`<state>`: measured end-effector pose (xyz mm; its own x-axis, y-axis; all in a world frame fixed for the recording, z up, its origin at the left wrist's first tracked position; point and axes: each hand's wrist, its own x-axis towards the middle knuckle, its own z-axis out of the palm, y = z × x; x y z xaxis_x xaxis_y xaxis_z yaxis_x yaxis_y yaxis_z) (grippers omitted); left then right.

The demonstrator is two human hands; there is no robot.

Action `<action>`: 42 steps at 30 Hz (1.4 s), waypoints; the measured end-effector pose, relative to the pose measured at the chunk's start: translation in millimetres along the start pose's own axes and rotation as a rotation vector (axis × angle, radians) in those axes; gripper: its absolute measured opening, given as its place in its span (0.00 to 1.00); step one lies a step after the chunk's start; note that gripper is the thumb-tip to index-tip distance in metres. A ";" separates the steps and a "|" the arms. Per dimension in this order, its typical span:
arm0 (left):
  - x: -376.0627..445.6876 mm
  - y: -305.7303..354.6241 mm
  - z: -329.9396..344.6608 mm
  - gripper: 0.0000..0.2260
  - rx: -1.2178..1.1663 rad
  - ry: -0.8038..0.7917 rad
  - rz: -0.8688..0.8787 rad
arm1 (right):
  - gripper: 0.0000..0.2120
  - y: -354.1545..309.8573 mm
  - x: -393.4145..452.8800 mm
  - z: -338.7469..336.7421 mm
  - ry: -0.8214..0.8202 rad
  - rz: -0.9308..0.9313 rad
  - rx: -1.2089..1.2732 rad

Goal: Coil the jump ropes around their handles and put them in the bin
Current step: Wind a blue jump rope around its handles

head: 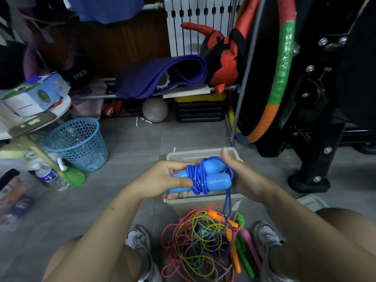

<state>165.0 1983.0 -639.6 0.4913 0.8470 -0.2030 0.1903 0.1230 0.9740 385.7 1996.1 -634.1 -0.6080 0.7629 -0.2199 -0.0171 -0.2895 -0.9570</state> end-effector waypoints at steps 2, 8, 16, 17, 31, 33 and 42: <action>0.6 0.6 2.6 0.21 -0.036 0.037 -0.004 | 0.30 -1.2 -0.9 3.3 -0.049 -0.014 0.021; 5.5 -2.8 4.9 0.28 -0.158 0.081 0.010 | 0.31 10.2 9.1 1.6 0.000 -0.151 0.049; 11.2 -0.8 15.9 0.25 -0.216 0.178 0.026 | 0.07 15.9 5.4 11.5 0.045 -0.173 -0.210; 12.4 0.0 16.6 0.24 -0.199 0.190 0.031 | 0.07 15.9 5.5 12.0 0.077 -0.179 -0.231; 31.9 -16.2 10.8 0.25 0.155 0.605 -0.004 | 0.17 26.4 9.9 15.8 0.405 -0.050 -1.010; 30.3 -16.7 4.1 0.27 0.332 0.540 0.028 | 0.14 22.6 5.5 15.5 0.464 -0.111 -1.192; 30.9 -26.5 14.6 0.28 0.597 0.172 -0.043 | 0.15 -0.1 0.2 -2.7 0.364 -0.257 -1.232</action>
<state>187.6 1998.4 -673.1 0.3381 0.9250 -0.1733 0.6737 -0.1093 0.7308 387.7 1997.9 -634.5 -0.4447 0.8845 0.1409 0.7507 0.4539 -0.4801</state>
